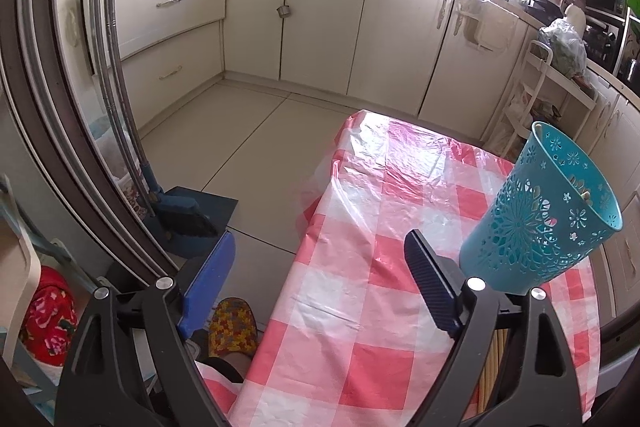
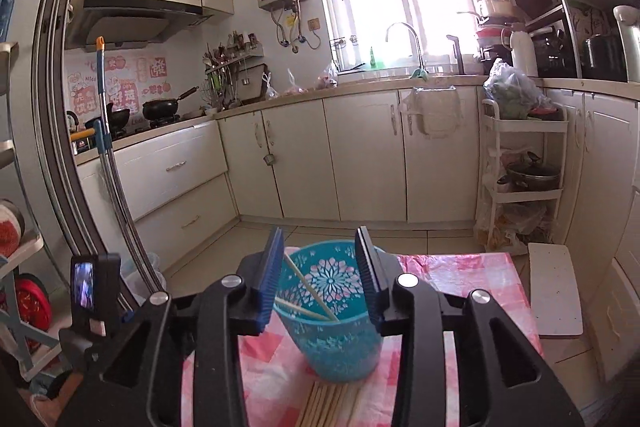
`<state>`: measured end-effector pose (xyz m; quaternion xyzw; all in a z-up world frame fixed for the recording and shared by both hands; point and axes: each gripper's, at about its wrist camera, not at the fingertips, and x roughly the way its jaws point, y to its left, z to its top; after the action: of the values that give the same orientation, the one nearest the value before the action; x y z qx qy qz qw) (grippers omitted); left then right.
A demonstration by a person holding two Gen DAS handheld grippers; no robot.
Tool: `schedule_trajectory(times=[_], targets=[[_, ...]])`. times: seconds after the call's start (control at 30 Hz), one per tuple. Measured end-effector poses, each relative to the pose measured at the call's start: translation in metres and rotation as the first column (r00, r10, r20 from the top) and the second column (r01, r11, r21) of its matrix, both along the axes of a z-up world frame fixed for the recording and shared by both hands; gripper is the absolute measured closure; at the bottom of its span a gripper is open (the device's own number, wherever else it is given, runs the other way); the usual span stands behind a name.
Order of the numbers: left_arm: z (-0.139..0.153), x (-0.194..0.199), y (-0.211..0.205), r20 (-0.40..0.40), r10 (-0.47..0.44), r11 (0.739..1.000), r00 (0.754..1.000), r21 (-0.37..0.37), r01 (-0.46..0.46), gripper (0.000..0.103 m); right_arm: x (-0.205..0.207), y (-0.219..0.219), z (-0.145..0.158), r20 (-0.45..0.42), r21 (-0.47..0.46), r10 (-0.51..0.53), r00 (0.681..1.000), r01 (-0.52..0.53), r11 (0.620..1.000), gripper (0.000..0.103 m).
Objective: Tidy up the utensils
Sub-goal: 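Bring the right tool back down to the chopsticks on the table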
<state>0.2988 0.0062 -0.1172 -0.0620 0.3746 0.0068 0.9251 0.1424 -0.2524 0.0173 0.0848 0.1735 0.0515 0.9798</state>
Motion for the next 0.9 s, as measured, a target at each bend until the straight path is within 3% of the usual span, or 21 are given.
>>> schedule_trajectory(times=[0.17,0.4,0.9], targets=[[0.0,-0.002,0.001,0.003,0.0,1.0,1.0,0.01,0.0,0.02,-0.02,0.001,-0.05,-0.132,-0.032,-0.037,0.991,0.033,0.999,0.066],[-0.002,-0.005,0.002,0.002,-0.009,1.0,1.0,0.021,0.009,0.018,-0.024,-0.01,-0.122,-0.32,-0.021,-0.094,0.943,0.092,0.996,0.066],[-0.004,-0.005,0.005,-0.005,-0.01,1.0,1.0,0.018,0.01,0.017,-0.026,-0.004,-0.155,-0.388,-0.055,-0.101,0.916,0.086,0.995,0.066]])
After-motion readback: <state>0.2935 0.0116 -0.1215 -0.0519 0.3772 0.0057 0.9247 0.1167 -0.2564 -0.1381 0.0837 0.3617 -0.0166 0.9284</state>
